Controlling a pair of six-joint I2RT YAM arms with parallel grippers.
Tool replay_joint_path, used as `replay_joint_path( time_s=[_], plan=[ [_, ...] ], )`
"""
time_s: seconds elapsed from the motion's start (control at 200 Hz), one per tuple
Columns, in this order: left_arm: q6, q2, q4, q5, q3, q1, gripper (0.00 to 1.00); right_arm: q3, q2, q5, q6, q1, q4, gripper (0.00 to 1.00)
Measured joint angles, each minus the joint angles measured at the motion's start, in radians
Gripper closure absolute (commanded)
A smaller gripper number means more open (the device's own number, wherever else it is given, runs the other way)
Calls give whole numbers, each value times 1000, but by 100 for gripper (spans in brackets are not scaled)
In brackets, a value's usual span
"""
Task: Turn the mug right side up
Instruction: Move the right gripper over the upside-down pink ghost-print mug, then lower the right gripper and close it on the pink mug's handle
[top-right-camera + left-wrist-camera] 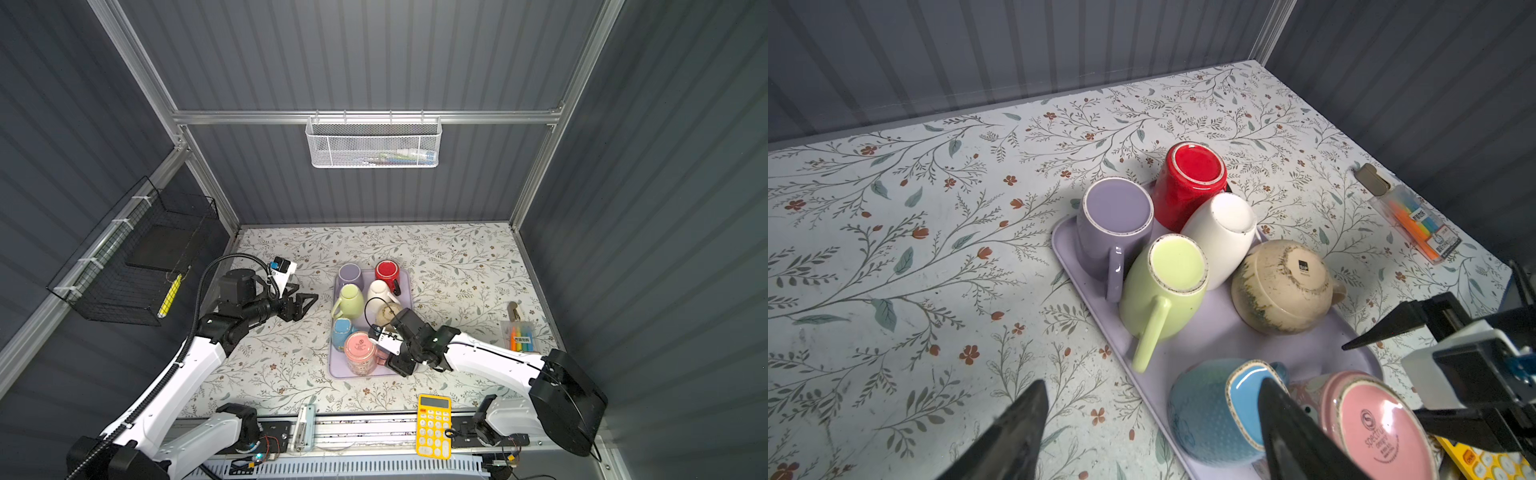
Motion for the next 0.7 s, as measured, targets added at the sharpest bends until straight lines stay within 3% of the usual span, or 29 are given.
replay_joint_path(
  time_s=[0.365,0.7],
  plan=[
    [4,-34,0,0,0,0,21,40,42,8,31,58,-6,41],
    [4,-47,0,0,0,-5,21,85,80,33,76,91,-25,55]
  ],
)
